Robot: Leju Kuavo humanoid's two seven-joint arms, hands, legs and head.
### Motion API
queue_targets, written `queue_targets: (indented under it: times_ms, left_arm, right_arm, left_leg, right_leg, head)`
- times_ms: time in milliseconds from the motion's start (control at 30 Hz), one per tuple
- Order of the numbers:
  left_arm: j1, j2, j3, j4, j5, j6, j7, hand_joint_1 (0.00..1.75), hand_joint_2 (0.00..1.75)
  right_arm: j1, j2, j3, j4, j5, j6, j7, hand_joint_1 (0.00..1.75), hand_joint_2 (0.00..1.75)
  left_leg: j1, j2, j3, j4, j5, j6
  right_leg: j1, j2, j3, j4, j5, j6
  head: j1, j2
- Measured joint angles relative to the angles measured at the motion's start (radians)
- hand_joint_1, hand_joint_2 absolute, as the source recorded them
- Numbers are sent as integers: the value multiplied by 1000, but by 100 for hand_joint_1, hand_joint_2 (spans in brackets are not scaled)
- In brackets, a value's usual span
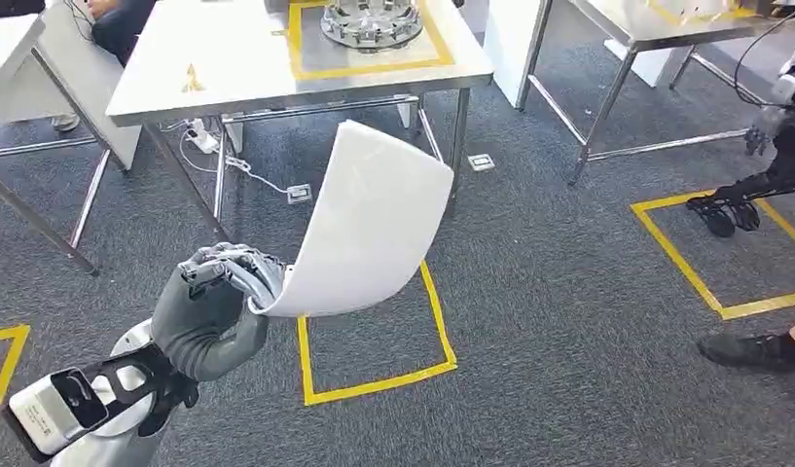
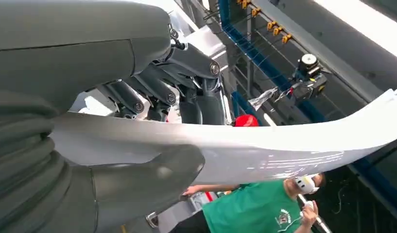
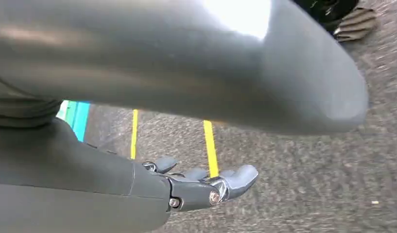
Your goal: Take the parts from the cabinet and place them on the table.
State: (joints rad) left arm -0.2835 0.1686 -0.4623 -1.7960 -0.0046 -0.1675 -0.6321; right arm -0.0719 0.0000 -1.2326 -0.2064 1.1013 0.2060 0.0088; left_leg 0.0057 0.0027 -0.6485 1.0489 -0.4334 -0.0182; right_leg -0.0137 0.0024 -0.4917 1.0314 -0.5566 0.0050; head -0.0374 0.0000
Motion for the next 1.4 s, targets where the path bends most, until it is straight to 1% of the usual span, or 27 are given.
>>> queue_targets:
  times_ms: [33,67,167,233,300,333,367,400,433,500,533,600,667,733,833,867,900,1000,1067,1100,1133,1167,1200,1233,1333,1367,1400]
  left_arm:
    - [0,0,-5,5,3,0,0,175,175]
    - [0,0,-8,6,2,2,1,175,175]
    - [2,1,-11,4,-2,11,-5,175,175]
    - [3,1,-12,0,-8,13,-6,175,175]
    - [9,1,-14,0,-15,13,-6,175,175]
    - [11,0,-15,0,-17,13,-6,175,175]
    - [14,-1,-16,0,-19,13,-6,175,175]
    - [15,-3,-16,0,-23,11,-5,175,175]
    - [15,-5,-17,-1,-24,8,-4,175,175]
    - [16,-9,-18,-2,-27,5,-3,175,175]
    - [19,-11,-19,-2,-30,3,0,175,175]
    - [28,-11,-18,-5,-34,3,0,175,175]
    - [40,-8,-11,-16,-34,3,-9,175,175]
    - [52,-3,6,-28,-37,6,-19,175,175]
    - [103,-3,23,-52,-64,14,-21,175,175]
    - [115,-3,25,-57,-67,15,-21,175,175]
    - [125,-3,29,-65,-75,17,-21,175,175]
    - [145,-3,36,-92,-91,18,-16,175,175]
    - [155,-9,34,-106,-109,17,-5,175,175]
    - [159,-14,33,-117,-117,17,3,175,175]
    - [160,-14,33,-125,-119,17,4,175,175]
    - [160,-17,32,-130,-121,17,6,175,175]
    - [162,-21,32,-135,-122,18,7,175,175]
    - [162,-24,32,-136,-124,17,7,175,175]
    - [163,-28,30,-141,-125,17,8,175,175]
    - [162,-27,29,-141,-123,17,8,175,175]
    - [161,-28,29,-140,-118,16,9,175,175]
  right_arm:
    - [-1,0,0,0,0,0,-2,0,0]
    - [-1,0,0,0,1,0,-3,0,0]
    - [1,0,0,0,8,0,-14,0,0]
    - [-3,0,0,0,9,3,-16,0,0]
    - [0,0,0,0,8,3,-15,0,0]
    - [2,0,0,0,6,3,-15,0,0]
    - [4,0,0,0,5,3,-15,0,0]
    - [4,0,0,0,2,3,-13,0,0]
    - [4,0,0,0,-1,3,-11,0,0]
    - [5,-1,-1,0,-6,3,-5,0,0]
    - [5,-2,-3,0,-8,3,0,0,0]
    - [7,-2,-3,0,-4,3,4,0,0]
    - [5,3,-3,0,8,2,3,0,0]
    - [0,6,-2,0,24,-1,2,0,0]
    - [0,6,1,0,39,0,4,0,0]
    - [1,6,2,0,40,0,5,0,0]
    - [2,6,2,0,41,0,5,0,0]
    - [-1,7,3,0,39,0,6,0,0]
    - [-4,7,3,0,35,-1,5,0,0]
    - [-3,5,3,0,35,-1,4,0,0]
    - [-3,5,3,0,32,-1,2,0,0]
    - [-3,2,3,0,32,-1,2,0,0]
    - [-3,1,3,0,32,0,1,0,0]
    - [-5,1,3,0,31,4,2,0,0]
    - [-5,0,3,0,31,4,2,0,0]
    - [-2,0,3,0,30,4,3,0,0]
    - [1,0,3,0,29,4,3,0,0]
  left_leg:
    - [-3,3,2,7,-35,11]
    - [-4,1,9,6,-10,19]
    - [2,-4,40,-4,-20,41]
    - [1,-4,52,-7,-31,51]
    - [-2,-6,62,-7,-46,56]
    - [-3,-10,70,-7,-54,57]
    - [-5,-12,80,-7,-62,56]
    - [-6,-13,93,-7,-72,55]
    - [-8,-13,107,-7,-81,54]
    - [-7,-12,123,-8,-101,50]
    - [-12,-15,134,-8,-106,43]
    - [-10,-16,146,-2,-99,29]
    - [-14,-15,132,25,-90,16]
    - [-10,-12,78,130,-97,5]
    - [-3,-11,-38,282,-206,-10]
    - [-2,-10,-53,279,-208,-9]
    - [-2,-9,-48,240,-182,-9]
    - [-3,-5,34,5,-16,8]
    - [-9,-3,37,1,-84,20]
    - [-8,-5,43,-6,-77,27]
    - [-7,-9,49,-12,-65,37]
    - [-1,-9,72,-12,-41,46]
    - [0,-4,81,-14,-49,50]
    - [-1,-3,91,-13,-53,54]
    - [-3,-5,99,-13,-70,57]
    - [-3,-7,105,-13,-77,56]
    - [-3,-8,114,-13,-85,54]
  right_leg:
    - [1,0,-2,-5,-7,8]
    - [0,0,2,-11,-14,17]
    - [-2,-1,2,45,-1,28]
    - [-1,0,-83,172,-15,34]
    - [0,0,-181,285,-89,40]
    - [0,0,-214,304,-110,40]
    - [0,0,-224,283,-98,38]
    - [2,0,-216,228,-56,33]
    - [4,0,-197,157,-1,25]
    - [16,2,-153,19,146,1]
    - [22,1,-167,13,109,3]
    - [23,3,-151,3,126,-9]
    - [12,3,-124,-4,121,-19]
    - [10,2,-107,-9,109,-30]
    - [9,4,-91,-9,90,-29]
    - [9,4,-82,-8,82,-27]
    - [9,4,-73,-8,75,-26]
    - [9,2,-48,-8,53,-17]
    - [13,3,-39,-6,32,-1]
    - [13,1,-24,-7,29,6]
    - [15,1,-26,13,50,15]
    - [15,2,-24,25,40,20]
    - [11,1,-25,49,28,24]
    - [9,1,-51,94,6,31]
    - [9,1,-188,278,-81,40]
    - [9,1,-213,290,-80,41]
    - [9,1,-215,262,-56,40]
  head:
    - [-2,0]
    - [0,0]
    - [1,0]
    - [5,0]
    - [7,0]
    - [8,0]
    - [9,0]
    - [10,0]
    - [10,0]
    - [12,0]
    - [10,0]
    - [14,0]
    - [13,0]
    - [5,0]
    - [0,0]
    - [0,0]
    - [0,0]
    - [-2,0]
    - [0,0]
    - [-1,0]
    - [0,0]
    - [0,0]
    - [5,0]
    - [10,0]
    - [14,0]
    - [16,0]
    - [16,0]
